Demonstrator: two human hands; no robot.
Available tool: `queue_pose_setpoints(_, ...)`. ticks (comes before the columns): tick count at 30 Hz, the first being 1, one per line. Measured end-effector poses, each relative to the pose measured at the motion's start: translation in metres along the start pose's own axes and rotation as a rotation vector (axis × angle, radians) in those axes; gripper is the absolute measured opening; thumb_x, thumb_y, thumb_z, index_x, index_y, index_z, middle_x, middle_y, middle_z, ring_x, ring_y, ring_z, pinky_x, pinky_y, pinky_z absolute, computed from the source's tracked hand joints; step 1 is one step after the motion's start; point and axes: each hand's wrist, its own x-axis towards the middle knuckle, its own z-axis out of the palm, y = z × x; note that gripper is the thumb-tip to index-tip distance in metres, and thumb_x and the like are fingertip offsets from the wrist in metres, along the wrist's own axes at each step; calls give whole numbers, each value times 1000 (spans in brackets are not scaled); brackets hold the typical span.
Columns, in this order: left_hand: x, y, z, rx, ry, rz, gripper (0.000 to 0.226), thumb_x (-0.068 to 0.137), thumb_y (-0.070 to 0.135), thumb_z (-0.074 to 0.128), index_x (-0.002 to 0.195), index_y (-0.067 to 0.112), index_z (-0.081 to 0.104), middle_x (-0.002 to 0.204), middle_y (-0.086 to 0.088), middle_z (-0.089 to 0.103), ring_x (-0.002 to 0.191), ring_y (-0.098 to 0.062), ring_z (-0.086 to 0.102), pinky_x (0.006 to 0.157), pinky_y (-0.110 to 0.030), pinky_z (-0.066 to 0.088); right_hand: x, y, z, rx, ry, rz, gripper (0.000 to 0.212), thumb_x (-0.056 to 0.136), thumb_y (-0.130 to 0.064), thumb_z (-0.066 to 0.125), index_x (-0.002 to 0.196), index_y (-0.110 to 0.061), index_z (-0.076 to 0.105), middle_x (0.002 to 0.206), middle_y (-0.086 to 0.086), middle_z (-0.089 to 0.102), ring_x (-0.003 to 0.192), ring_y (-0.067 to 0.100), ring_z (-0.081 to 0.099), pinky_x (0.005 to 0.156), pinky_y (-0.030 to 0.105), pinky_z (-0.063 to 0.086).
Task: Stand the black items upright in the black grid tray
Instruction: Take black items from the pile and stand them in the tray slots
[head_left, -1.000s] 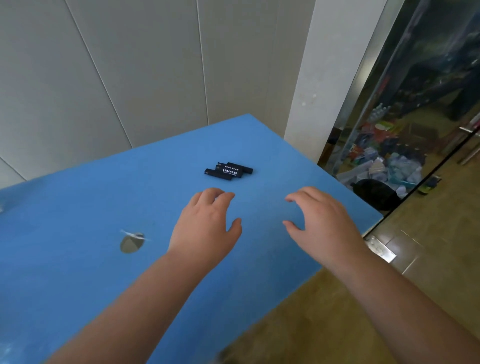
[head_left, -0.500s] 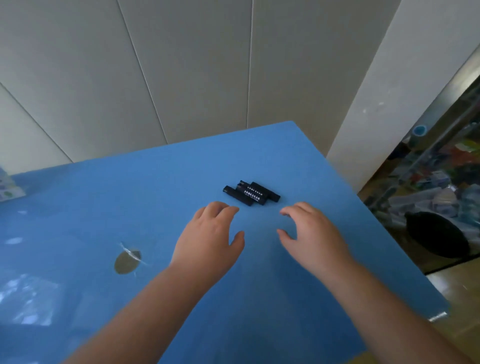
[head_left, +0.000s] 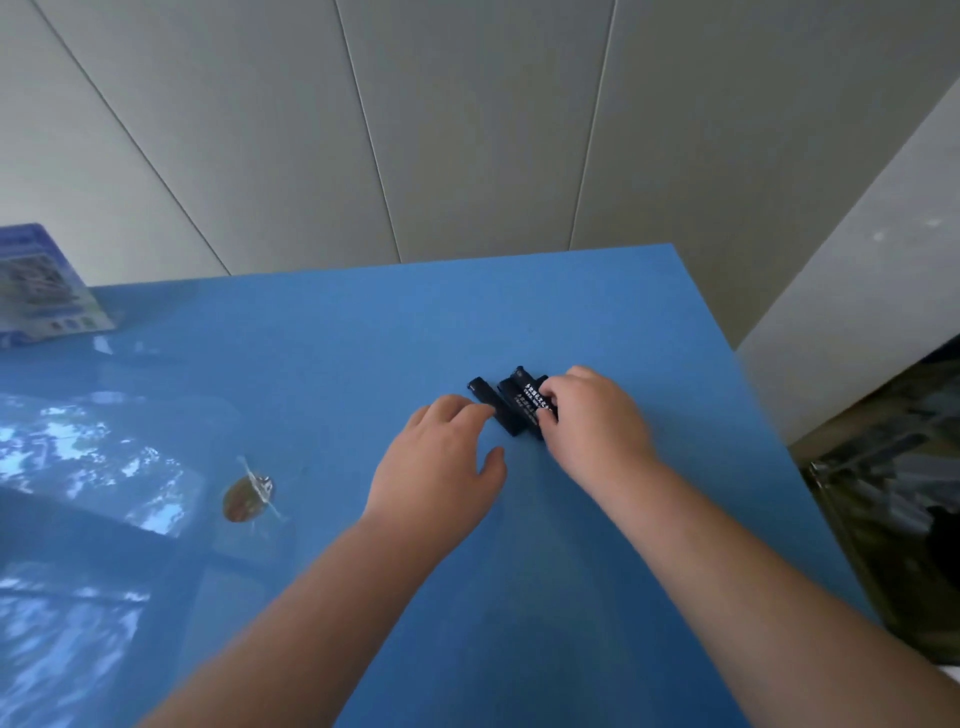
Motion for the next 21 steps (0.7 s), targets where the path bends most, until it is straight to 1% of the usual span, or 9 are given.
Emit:
queue_pose_setpoints(3, 2, 1, 2, 2, 9, -22, 46, 95, 42, 49, 139, 29, 48, 138, 13, 46, 129, -12, 42, 99, -25, 38, 5, 4, 1, 5, -14, -1, 12, 93, -23, 58, 92, -15, 66, 94, 3, 55, 90, 28, 56, 71, 39, 51)
queue_pose_setpoints(8, 1, 2, 0, 10, 26, -52, 45, 95, 41, 50, 138, 29, 49, 137, 12, 48, 129, -13, 43, 101, -25, 38, 9, 2, -2, -30, -64, -18, 15, 92, -28, 65, 95, -13, 64, 98, 6, 56, 94, 31, 57, 72, 36, 45)
queue_pose_setpoints(10, 1, 1, 0, 19, 29, -62, 44, 95, 41, 50, 137, 28, 50, 136, 12, 48, 128, -13, 44, 100, -25, 38, 9, 1, -3, -30, -80, -2, 16, 91, -28, 65, 95, -13, 65, 100, 7, 59, 95, 32, 58, 73, 35, 46)
queue_pose_setpoints(14, 7, 2, 1, 59, 27, -76, 39, 98, 34, 47, 135, 26, 52, 133, 10, 50, 125, -15, 46, 97, -27, 41, 9, 0, -7, -25, -109, 25, 10, 89, -22, 61, 86, -13, 64, 95, 7, 62, 86, 30, 59, 66, 31, 44)
queue_pose_setpoints(16, 13, 5, 2, 64, 22, -91, 35, 98, 31, 46, 131, 24, 54, 130, 9, 52, 121, -16, 48, 93, -27, 42, 7, 2, -11, 15, -98, 52, 10, 89, -22, 60, 86, -13, 64, 92, 5, 61, 81, 28, 59, 63, 30, 45)
queue_pose_setpoints(18, 21, 9, 5, 68, 2, -120, 30, 98, 29, 45, 124, 21, 56, 125, 7, 52, 116, -17, 49, 86, -27, 43, 4, 8, -17, 99, -74, 91, 10, 89, -22, 60, 85, -14, 64, 87, 3, 62, 75, 26, 60, 60, 31, 48)
queue_pose_setpoints(21, 36, 16, 12, 121, -52, -181, 24, 97, 32, 43, 110, 16, 55, 116, 0, 50, 105, -22, 50, 79, -30, 44, -4, 18, -28, 284, -54, 172, 8, 87, -24, 62, 85, -16, 64, 82, -2, 66, 76, 23, 64, 66, 34, 54)
